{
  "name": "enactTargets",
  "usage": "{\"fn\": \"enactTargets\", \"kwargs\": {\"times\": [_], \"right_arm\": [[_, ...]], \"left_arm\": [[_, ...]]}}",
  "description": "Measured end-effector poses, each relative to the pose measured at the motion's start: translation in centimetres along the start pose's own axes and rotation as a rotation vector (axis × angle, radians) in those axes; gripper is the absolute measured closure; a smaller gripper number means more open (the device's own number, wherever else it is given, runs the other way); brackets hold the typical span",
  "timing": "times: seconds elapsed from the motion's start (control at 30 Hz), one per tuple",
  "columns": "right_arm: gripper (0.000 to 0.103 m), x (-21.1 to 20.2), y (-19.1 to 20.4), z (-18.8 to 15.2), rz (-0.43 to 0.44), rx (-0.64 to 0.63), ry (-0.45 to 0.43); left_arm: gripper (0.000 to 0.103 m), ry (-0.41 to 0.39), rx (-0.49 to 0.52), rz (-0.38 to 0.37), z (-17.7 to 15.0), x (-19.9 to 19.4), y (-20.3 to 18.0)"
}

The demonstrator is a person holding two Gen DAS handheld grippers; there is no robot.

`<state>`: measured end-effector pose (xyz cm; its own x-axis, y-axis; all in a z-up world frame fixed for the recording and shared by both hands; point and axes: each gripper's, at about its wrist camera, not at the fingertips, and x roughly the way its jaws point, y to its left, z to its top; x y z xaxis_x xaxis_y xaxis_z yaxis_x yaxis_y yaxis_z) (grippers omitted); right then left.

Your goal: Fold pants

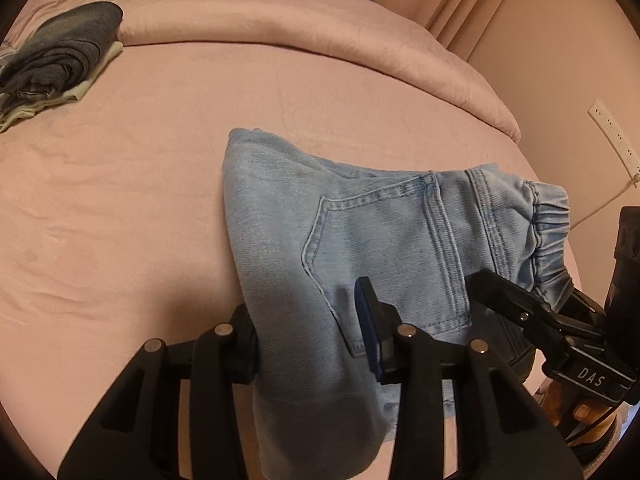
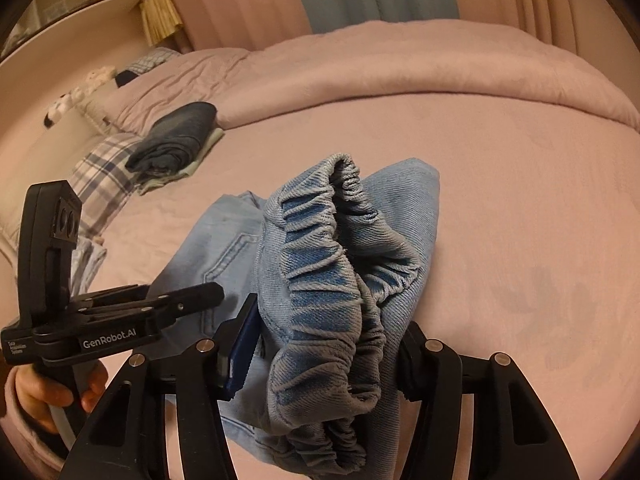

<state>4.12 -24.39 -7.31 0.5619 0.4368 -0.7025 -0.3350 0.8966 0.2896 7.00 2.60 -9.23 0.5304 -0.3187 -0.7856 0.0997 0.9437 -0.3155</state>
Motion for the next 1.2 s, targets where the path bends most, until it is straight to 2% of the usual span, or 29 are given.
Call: {"fn": "enactTargets", "kwargs": {"times": [0.4,1.2], "right_arm": [[0.044,-0.3,1.3,1.6,0.005,-0.044,-0.046],[0.044,2.1,1.4,6.1,0.015,-0.08,-0.098]], "left_arm": [[0.065,-0.042,0.013,0.014,1.7,-1.1,0.5],[0.065,-0.089,0.042,0.064,8.5,0.4,2.0]]}}
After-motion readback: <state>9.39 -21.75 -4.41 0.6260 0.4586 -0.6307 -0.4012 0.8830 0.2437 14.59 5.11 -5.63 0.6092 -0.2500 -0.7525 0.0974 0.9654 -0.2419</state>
